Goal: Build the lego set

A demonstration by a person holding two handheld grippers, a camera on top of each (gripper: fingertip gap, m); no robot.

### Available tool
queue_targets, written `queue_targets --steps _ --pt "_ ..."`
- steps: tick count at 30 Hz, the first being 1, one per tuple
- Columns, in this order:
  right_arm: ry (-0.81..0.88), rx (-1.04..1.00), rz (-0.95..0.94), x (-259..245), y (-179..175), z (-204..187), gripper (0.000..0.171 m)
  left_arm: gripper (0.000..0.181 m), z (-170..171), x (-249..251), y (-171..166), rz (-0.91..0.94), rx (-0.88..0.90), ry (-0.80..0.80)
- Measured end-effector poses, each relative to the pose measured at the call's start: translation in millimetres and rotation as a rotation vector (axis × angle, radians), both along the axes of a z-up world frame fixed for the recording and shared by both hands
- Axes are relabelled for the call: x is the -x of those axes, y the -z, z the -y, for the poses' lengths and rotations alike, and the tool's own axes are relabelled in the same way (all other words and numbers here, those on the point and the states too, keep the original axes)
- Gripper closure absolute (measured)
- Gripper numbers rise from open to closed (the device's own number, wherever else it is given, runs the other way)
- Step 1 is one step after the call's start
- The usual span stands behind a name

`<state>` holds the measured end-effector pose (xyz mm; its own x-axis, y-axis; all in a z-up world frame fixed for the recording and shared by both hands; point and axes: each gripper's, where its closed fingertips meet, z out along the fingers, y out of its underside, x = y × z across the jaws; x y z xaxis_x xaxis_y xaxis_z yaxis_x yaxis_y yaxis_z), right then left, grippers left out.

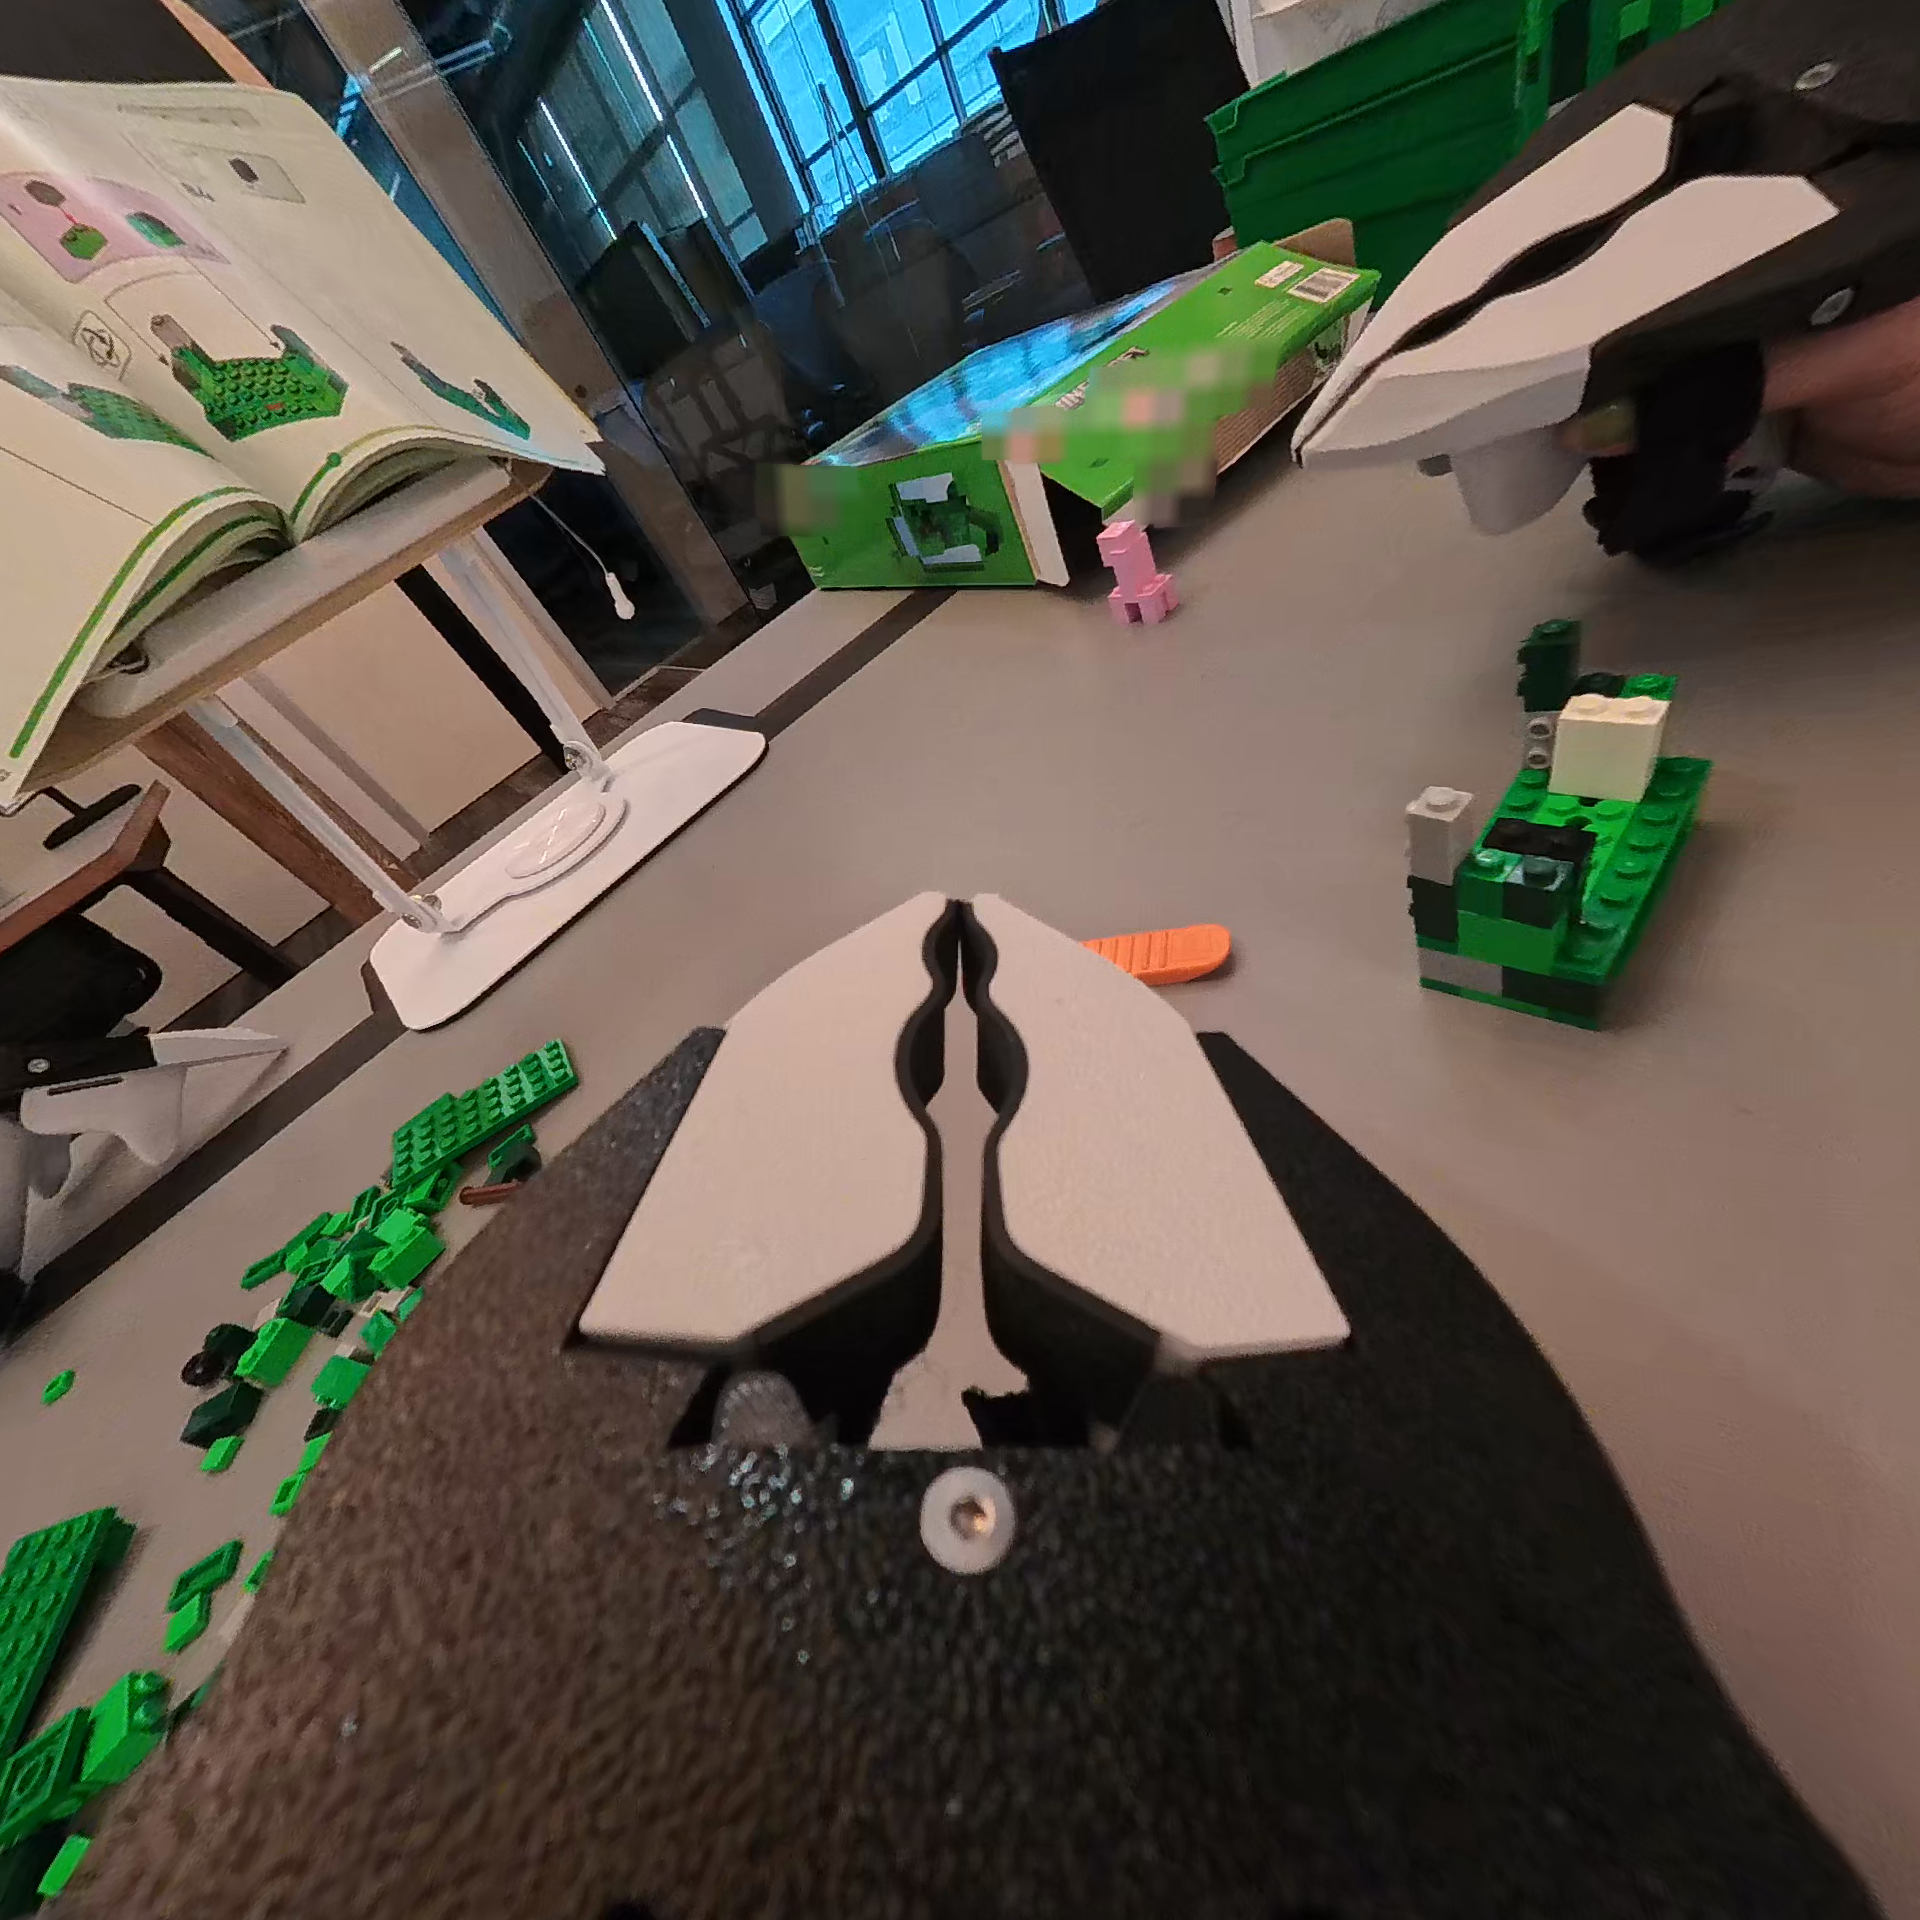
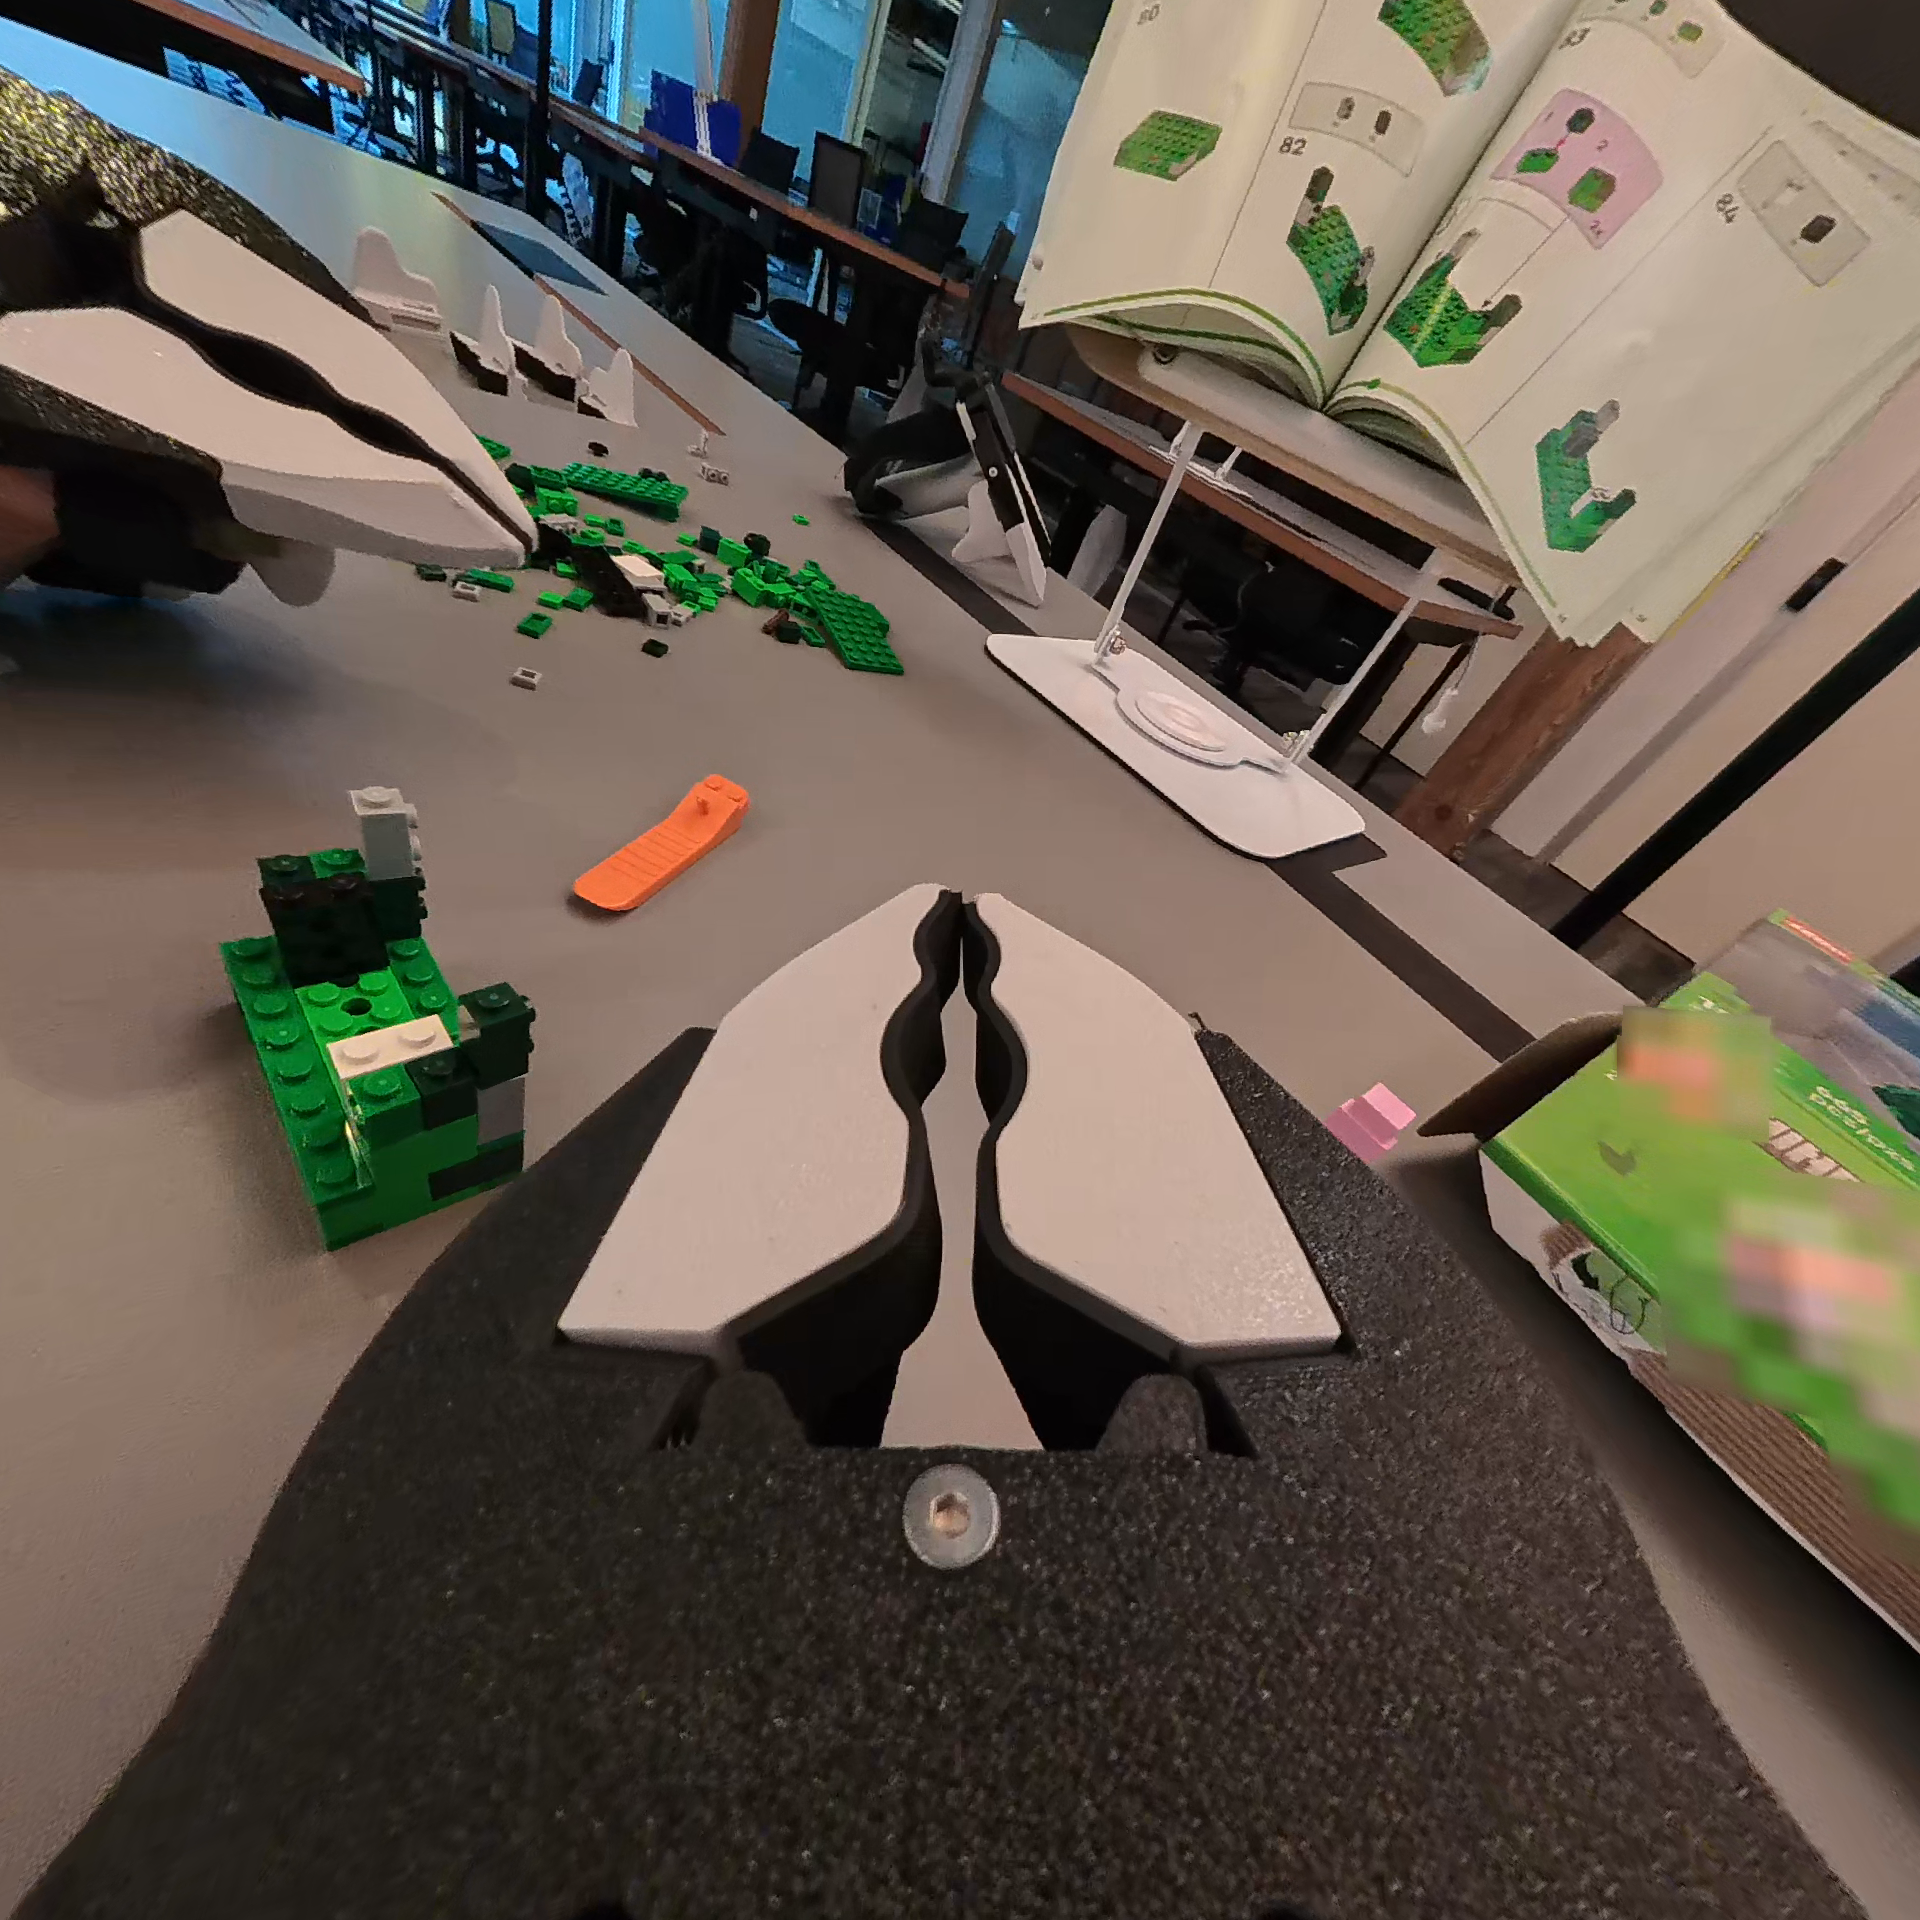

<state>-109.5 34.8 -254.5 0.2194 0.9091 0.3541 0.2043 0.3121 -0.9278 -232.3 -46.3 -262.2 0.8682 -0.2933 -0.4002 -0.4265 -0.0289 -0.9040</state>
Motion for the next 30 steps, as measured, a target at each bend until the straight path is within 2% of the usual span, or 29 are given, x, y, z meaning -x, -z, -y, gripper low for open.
queue_targets --steps 10,17,20,24,27,30 --pt "0.033 0.0 -0.029 -2.1 -3.6 -4.2 0.171 0.181 0.2 0.3 -3.1 0.007 -0.017 -0.008" --pt "0.034 -0.006 -0.117 20.2 -15.7 -19.9 0.164 0.181 -13.4 9.8 -30.5 -0.068 -0.092 -0.068" --pt "0.062 -0.014 -0.166 40.6 -23.6 -45.9 0.164 0.169 -42.2 18.2 -50.2 -0.233 -0.098 -0.113" --pt "0.047 0.03 -0.2 72.3 -25.6 -75.2 0.165 0.151 -107.2 30.8 -69.7 -0.518 -0.012 -0.147" --pt "-0.004 0.034 -0.198 90.5 -24.4 -79.4 0.166 0.142 -164.2 51.3 -83.1 -0.946 0.021 -0.234" --pt "-0.057 0.009 -0.224 94.9 -29.4 -73.4 0.171 0.144 -217.3 59.6 -92.8 -1.359 -0.013 -0.28"
